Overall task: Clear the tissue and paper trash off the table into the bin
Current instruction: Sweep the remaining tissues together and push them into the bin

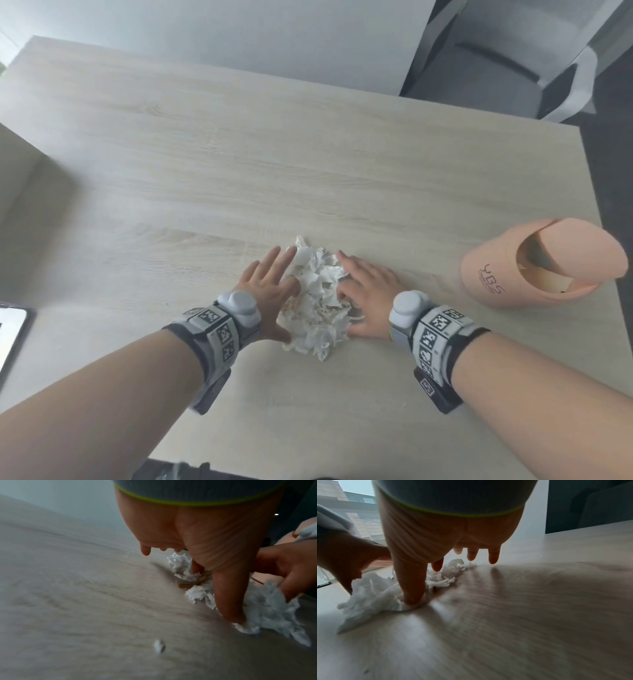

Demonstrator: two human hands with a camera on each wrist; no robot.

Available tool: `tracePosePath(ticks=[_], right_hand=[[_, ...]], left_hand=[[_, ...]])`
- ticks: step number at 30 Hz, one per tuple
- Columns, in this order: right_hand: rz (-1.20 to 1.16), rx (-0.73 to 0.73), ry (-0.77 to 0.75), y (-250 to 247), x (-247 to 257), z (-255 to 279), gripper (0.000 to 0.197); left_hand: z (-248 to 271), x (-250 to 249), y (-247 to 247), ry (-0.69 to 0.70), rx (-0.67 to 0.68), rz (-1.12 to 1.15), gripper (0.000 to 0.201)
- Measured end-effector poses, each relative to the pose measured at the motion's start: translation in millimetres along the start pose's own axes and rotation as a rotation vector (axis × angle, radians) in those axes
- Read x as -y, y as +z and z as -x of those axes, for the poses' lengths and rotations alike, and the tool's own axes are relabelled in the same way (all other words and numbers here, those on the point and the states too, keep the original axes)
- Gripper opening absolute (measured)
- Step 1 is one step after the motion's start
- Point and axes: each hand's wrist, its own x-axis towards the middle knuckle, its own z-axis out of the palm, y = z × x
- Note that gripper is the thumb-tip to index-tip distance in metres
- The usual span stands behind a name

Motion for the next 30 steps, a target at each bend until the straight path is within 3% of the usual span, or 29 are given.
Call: tracePosePath(ticks=[3,8,11,16,20,24,25,28,30], right_hand=[[-0.067,-0.011,0.033,0.7,6.0,-9.3,0.041],[-0.256,-0.161,0.078,14.4,12.6,-5.1,0.029],[-0.432,-0.234,0.159,23.1,16.8,3.2,0.023],[-0.681,-0.338,0.332,23.1,23.4,19.7,0.017],[-0.785,-0.437,0.392,16.8,24.8,36.7,0.033],[-0.863,-0.524,0.461,4.4,22.4,59.2,0.03],[-0.881,-0.55,0.484,2.6,22.1,63.1,0.03],[-0.931,-0.662,0.554,-4.9,8.0,86.7,0.026],[-0.973,-0.707,0.602,-9.8,1.8,93.7,0.018]], left_hand=[[-10.6,-3.0,-4.0,0.01,-0.011,0.06,0.07],[-11.6,-17.2,-8.8,0.018,-0.118,0.241,0.037],[-14.9,-28.0,-7.0,0.031,-0.147,0.337,0.028],[-16.0,-50.7,-12.1,-0.037,-0.206,0.565,0.037],[-14.6,-67.9,-23.1,-0.024,-0.252,0.673,0.046],[-17.2,-87.4,-42.4,0.012,-0.188,0.721,0.074],[-18.6,-92.3,-47.8,0.027,-0.184,0.711,0.071],[-25.5,-128.6,-72.2,0.117,-0.197,0.731,0.034],[-24.7,-146.6,-81.5,0.12,-0.206,0.809,0.029]])
